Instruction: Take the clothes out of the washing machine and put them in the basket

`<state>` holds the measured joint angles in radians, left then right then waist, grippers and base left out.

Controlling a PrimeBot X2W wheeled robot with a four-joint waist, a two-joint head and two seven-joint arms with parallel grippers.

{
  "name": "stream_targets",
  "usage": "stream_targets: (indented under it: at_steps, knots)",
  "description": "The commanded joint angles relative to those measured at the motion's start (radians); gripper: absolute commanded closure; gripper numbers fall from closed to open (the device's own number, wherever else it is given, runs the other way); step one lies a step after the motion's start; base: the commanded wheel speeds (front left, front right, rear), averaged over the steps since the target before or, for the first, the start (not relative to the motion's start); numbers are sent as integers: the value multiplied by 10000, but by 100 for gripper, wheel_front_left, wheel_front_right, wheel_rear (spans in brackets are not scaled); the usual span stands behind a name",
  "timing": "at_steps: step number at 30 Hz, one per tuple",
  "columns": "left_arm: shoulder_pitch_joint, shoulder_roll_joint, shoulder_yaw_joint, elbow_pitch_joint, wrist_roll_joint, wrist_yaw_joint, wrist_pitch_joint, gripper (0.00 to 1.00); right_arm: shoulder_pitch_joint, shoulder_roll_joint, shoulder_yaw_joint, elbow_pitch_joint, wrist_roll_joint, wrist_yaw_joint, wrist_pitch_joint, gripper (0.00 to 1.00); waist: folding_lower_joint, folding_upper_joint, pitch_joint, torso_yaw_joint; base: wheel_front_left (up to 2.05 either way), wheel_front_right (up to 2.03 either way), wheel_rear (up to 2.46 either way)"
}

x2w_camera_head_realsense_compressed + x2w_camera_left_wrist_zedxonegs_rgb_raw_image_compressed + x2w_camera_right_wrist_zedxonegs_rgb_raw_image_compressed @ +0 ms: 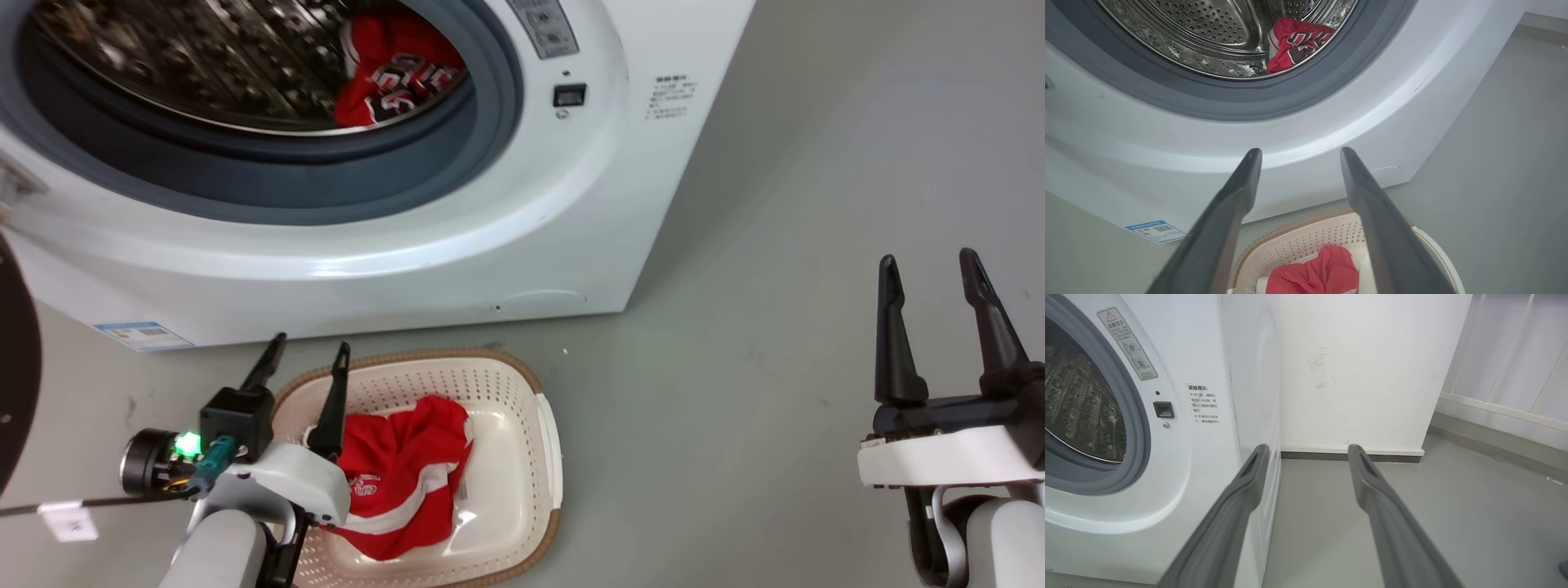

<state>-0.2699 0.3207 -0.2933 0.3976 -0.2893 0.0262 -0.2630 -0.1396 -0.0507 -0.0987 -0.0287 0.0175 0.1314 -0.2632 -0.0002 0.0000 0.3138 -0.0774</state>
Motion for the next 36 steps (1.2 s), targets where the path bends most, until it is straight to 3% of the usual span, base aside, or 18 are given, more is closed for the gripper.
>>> stream_targets:
  at_steps: [1, 8, 16, 20, 24, 36]
  knots:
    - [125, -67, 188, -249, 105, -54, -26, 0, 110, 10, 15, 11, -6, -14, -24, 0, 2, 0, -255, 144, 0, 0, 0]
    - [850, -602, 1372, -1724, 722, -530, -26, 0, 399, 13, 161, 110, 108, -12, -24, 0, 2, 0, -661, 49, 0, 0, 0]
    - [451, -383, 1891, -2335, 1150, -1231, -25, 0, 360, 13, 265, -25, 274, -14, -24, 0, 2, 0, -367, -355, 0, 0, 0]
    - [-419, 19, 1719, -1962, 969, -1440, 17, 0, 260, 13, 323, -101, 350, -14, -24, 0, 2, 0, 36, -616, 0, 0, 0]
    - [-1845, 627, 1465, -1595, 679, -1532, 710, 0, 62, 11, 376, -189, 464, -14, -24, 0, 2, 0, 646, -949, 0, 0, 0]
    - [-7405, 2846, -377, 159, -777, -1543, 4708, 0, -607, 16, 644, -473, 1127, -12, -24, 0, 2, 0, 3122, -2019, 0, 0, 0]
